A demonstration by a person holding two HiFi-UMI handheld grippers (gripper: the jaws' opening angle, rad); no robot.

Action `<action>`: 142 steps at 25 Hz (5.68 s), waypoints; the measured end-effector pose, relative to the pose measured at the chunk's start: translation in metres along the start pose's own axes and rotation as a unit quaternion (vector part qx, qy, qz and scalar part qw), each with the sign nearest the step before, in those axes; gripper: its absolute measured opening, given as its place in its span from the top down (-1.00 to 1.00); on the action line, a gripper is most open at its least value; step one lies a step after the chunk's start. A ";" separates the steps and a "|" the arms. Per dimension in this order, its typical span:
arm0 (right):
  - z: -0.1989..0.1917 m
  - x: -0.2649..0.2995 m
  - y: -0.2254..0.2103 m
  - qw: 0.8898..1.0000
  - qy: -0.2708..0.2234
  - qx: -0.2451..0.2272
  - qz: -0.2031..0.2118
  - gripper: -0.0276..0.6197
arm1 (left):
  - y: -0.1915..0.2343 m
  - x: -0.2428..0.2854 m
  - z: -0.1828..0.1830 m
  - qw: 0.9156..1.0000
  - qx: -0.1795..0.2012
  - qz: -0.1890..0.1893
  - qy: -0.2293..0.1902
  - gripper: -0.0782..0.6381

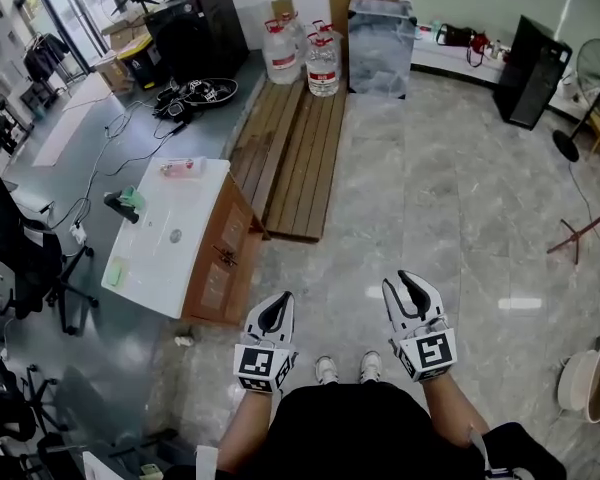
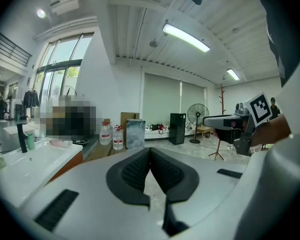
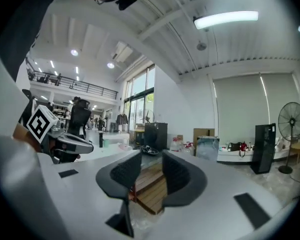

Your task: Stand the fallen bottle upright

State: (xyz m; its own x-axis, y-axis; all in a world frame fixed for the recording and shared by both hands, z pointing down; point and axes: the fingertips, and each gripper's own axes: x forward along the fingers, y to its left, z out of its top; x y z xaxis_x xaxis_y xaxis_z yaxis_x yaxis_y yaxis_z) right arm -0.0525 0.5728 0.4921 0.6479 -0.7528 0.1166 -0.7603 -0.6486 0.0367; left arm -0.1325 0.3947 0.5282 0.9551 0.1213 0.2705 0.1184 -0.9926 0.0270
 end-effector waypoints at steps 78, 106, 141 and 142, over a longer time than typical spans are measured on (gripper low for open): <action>0.111 0.654 0.315 0.908 -0.029 -0.142 0.393 -0.94 | 0.562 0.002 0.068 0.931 -0.058 0.356 -0.048 0.73; -0.014 0.870 0.407 0.813 0.276 -0.254 0.446 -0.94 | 0.692 -0.010 0.040 0.875 -0.108 0.472 -0.026 0.73; -0.124 0.928 0.435 0.647 0.567 -0.341 0.379 -0.08 | 0.692 -0.030 0.007 0.847 -0.159 0.506 -0.026 0.73; -0.124 0.927 0.435 0.644 0.568 -0.343 0.380 -0.07 | 0.692 -0.030 0.007 0.847 -0.160 0.506 -0.027 0.73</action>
State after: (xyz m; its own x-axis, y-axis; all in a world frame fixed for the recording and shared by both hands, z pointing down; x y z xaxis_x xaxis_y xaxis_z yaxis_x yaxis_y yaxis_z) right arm 0.2117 -0.3934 0.7394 -0.0815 -0.0033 0.9967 -0.9319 0.3550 -0.0751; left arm -0.0773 -0.2962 0.5320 0.5352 -0.8016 0.2665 -0.8401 -0.5380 0.0688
